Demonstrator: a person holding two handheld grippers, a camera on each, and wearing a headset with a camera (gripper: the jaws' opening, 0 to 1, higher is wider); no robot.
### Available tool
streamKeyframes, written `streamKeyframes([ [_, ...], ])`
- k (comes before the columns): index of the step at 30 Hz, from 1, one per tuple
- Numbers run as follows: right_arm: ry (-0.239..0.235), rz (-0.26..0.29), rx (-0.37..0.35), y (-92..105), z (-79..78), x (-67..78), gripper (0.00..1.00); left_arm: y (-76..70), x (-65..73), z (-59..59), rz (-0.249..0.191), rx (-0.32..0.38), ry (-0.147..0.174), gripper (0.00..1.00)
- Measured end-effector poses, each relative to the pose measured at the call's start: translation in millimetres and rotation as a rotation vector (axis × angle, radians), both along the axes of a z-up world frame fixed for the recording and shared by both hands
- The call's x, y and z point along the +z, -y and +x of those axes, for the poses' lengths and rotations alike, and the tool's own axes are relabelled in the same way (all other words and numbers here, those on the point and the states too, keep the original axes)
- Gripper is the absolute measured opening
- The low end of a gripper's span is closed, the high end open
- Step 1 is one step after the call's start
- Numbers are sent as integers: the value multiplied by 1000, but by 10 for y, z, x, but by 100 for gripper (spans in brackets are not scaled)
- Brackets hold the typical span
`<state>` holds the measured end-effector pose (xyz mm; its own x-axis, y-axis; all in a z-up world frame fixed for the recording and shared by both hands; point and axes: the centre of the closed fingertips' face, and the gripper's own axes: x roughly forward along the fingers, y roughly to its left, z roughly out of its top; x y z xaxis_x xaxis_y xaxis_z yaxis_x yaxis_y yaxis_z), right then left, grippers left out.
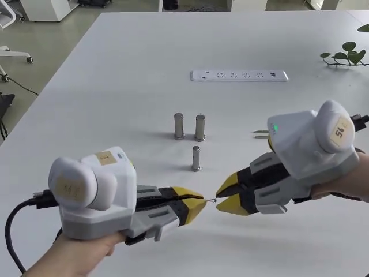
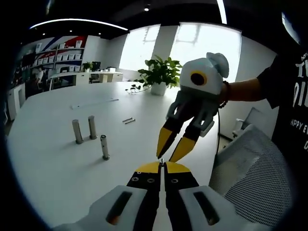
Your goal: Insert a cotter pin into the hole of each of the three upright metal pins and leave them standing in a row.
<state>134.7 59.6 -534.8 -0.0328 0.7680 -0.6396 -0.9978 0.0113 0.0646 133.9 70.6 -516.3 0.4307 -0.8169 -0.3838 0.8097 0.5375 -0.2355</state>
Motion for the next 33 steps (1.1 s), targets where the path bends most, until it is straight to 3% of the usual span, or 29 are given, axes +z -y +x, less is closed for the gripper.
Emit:
streamKeyframes([
  [8, -17, 8, 41, -23, -96, 4, 2, 52, 50, -89, -9, -67, 34, 0],
  [20, 2, -9, 101, -37, -181, 6, 0, 63, 41, -145, 2, -95, 37, 0],
  [24, 19, -37, 122, -20, -213, -1, 0, 75, 31, -155, 1, -96, 30, 0],
  [29, 75, -81, 146, -15, -194, -28, 0, 79, 3, -131, 11, -80, 34, 1],
  [33, 108, -129, 160, 10, -153, -70, 0, 49, -20, -102, 10, -56, 12, 1],
])
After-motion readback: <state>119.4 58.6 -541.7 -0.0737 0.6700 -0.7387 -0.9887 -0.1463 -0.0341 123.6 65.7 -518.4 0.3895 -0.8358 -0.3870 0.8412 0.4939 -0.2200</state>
